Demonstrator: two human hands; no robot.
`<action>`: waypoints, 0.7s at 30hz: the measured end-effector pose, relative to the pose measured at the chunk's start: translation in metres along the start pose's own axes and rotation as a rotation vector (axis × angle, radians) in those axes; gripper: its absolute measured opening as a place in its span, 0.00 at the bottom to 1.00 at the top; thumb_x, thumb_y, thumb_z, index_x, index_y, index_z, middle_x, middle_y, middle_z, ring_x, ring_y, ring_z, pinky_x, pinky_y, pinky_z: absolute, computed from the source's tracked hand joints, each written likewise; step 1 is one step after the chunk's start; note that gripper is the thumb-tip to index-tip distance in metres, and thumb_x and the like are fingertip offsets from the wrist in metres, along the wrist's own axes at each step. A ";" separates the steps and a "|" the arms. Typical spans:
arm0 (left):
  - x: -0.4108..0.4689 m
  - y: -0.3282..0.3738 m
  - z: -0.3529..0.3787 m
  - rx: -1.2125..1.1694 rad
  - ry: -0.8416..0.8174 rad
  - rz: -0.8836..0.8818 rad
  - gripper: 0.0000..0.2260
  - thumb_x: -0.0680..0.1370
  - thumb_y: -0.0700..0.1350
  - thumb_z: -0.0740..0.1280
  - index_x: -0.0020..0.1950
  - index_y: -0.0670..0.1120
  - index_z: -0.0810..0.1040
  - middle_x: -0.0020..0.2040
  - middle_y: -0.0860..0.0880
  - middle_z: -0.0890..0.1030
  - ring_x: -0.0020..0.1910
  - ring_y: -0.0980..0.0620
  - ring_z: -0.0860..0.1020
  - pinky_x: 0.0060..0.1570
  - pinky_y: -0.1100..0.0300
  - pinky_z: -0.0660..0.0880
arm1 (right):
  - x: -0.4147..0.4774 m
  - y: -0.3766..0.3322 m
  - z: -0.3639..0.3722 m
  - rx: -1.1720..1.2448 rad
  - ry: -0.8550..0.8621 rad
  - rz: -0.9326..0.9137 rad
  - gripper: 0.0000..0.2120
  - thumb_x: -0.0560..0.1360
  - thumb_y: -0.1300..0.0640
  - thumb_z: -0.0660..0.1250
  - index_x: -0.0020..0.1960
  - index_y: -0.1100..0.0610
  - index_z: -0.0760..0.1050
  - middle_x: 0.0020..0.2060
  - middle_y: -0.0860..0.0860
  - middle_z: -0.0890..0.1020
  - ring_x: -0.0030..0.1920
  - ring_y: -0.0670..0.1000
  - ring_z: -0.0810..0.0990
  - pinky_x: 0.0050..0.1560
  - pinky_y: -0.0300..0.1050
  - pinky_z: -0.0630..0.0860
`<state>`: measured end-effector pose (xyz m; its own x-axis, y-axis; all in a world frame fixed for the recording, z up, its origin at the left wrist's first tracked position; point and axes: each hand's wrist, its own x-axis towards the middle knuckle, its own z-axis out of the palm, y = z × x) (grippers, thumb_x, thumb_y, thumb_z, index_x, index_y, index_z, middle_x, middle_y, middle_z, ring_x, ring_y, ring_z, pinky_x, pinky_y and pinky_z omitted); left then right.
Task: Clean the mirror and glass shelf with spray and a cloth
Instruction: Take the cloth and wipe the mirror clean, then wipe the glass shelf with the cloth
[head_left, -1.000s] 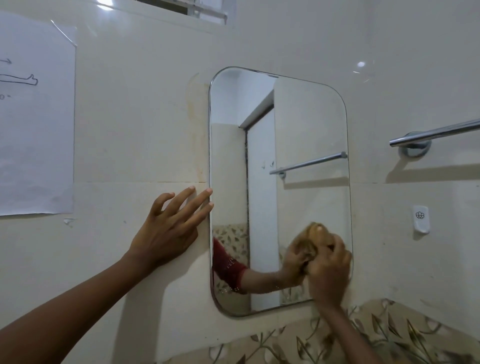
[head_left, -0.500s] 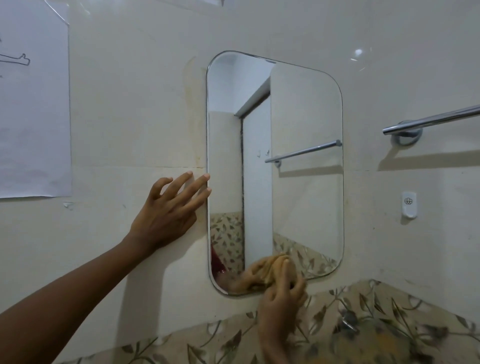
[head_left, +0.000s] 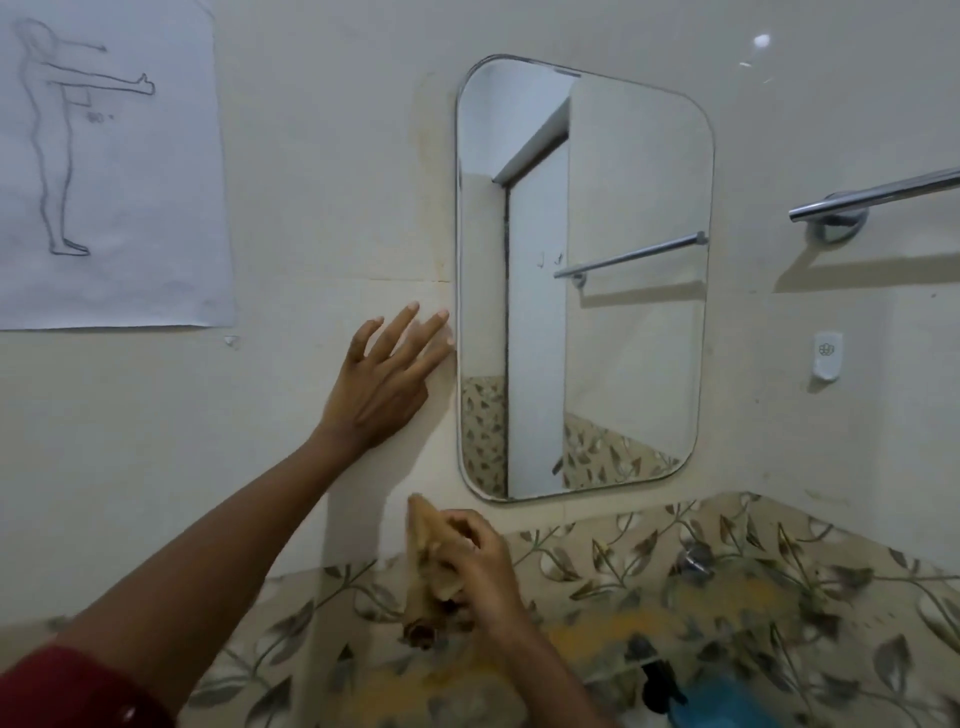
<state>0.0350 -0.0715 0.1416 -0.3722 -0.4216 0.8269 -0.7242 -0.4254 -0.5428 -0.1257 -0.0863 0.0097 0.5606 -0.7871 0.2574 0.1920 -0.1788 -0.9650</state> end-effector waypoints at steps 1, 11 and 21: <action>-0.017 0.007 -0.007 -0.112 -0.006 -0.054 0.22 0.73 0.40 0.59 0.67 0.46 0.72 0.72 0.45 0.69 0.71 0.43 0.67 0.66 0.48 0.60 | -0.002 0.002 -0.007 0.107 -0.041 0.068 0.06 0.75 0.64 0.62 0.46 0.59 0.77 0.39 0.52 0.80 0.36 0.45 0.78 0.34 0.34 0.74; -0.169 0.068 -0.089 -1.596 -0.625 -1.330 0.12 0.79 0.49 0.61 0.47 0.44 0.81 0.42 0.47 0.83 0.39 0.49 0.80 0.44 0.56 0.78 | -0.025 0.020 0.005 0.606 -0.453 0.392 0.24 0.76 0.46 0.61 0.58 0.65 0.78 0.50 0.62 0.83 0.49 0.59 0.82 0.55 0.53 0.79; -0.197 0.037 -0.107 -1.589 -0.593 -1.124 0.07 0.77 0.48 0.65 0.45 0.44 0.72 0.34 0.49 0.75 0.33 0.55 0.73 0.32 0.69 0.69 | -0.028 -0.005 0.025 -0.225 -0.298 -0.069 0.09 0.76 0.57 0.63 0.41 0.60 0.78 0.32 0.50 0.78 0.31 0.43 0.76 0.30 0.33 0.71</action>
<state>0.0191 0.0814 -0.0258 0.4715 -0.8221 0.3192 -0.3417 0.1634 0.9255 -0.1218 -0.0488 0.0084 0.7689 -0.5682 0.2932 0.0739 -0.3765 -0.9234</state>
